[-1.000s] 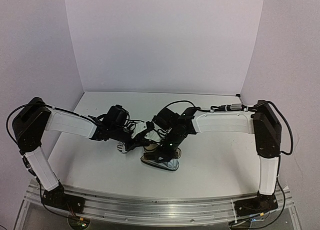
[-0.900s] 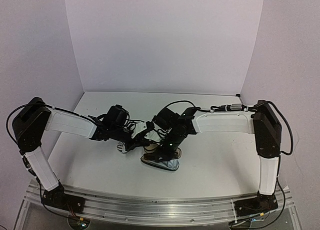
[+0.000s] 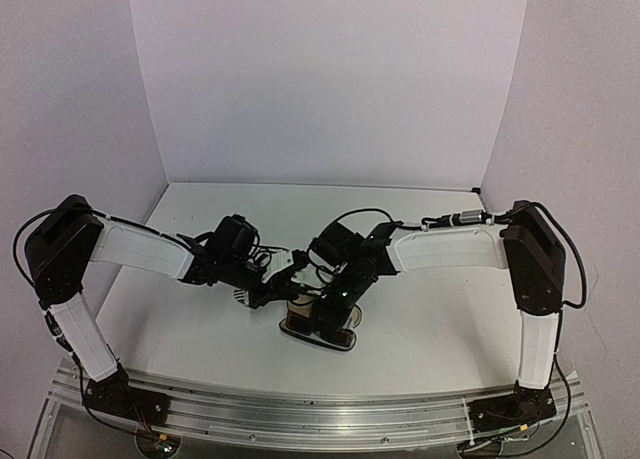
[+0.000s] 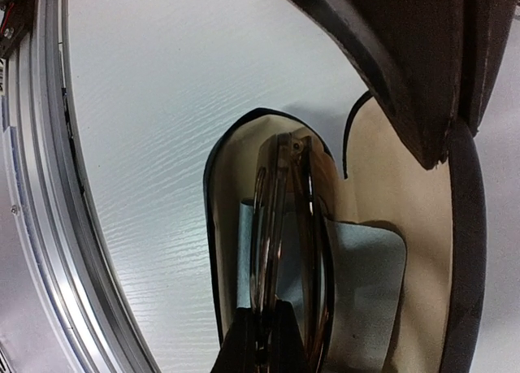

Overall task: Organize the sunglasses
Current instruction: Place the sunglasses in the sunglasses case.

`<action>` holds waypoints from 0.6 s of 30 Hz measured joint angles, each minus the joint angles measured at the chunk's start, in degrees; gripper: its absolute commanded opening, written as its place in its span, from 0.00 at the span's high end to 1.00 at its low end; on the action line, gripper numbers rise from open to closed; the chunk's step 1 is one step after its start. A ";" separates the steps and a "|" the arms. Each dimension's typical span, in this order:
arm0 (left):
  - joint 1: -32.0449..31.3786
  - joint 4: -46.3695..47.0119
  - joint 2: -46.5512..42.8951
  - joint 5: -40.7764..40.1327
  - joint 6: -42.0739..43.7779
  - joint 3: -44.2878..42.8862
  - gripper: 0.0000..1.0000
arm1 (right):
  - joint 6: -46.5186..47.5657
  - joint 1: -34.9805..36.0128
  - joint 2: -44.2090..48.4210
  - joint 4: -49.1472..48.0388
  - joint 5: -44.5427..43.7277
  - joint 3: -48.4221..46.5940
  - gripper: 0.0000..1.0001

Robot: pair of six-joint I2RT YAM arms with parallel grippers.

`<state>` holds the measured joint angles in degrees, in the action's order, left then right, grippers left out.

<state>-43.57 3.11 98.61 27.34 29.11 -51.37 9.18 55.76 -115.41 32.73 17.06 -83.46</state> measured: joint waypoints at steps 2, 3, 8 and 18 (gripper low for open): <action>0.00 0.22 -0.08 0.05 -0.01 0.19 1.00 | -0.03 -0.01 0.00 -0.04 0.16 0.00 0.82; 0.02 0.35 -0.15 0.04 -0.01 0.25 1.00 | 0.07 -0.01 -0.01 -0.09 0.10 0.00 0.79; 0.02 0.77 -0.87 -0.17 0.23 0.99 1.00 | 0.66 0.03 -0.01 -0.19 -0.28 -0.02 0.69; 0.11 1.80 -2.39 -0.78 1.66 2.25 1.00 | -0.13 0.17 0.05 0.13 -2.99 -1.17 0.50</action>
<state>-43.46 4.91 96.22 26.57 30.77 -49.11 9.05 55.93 -115.36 32.86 14.07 -84.63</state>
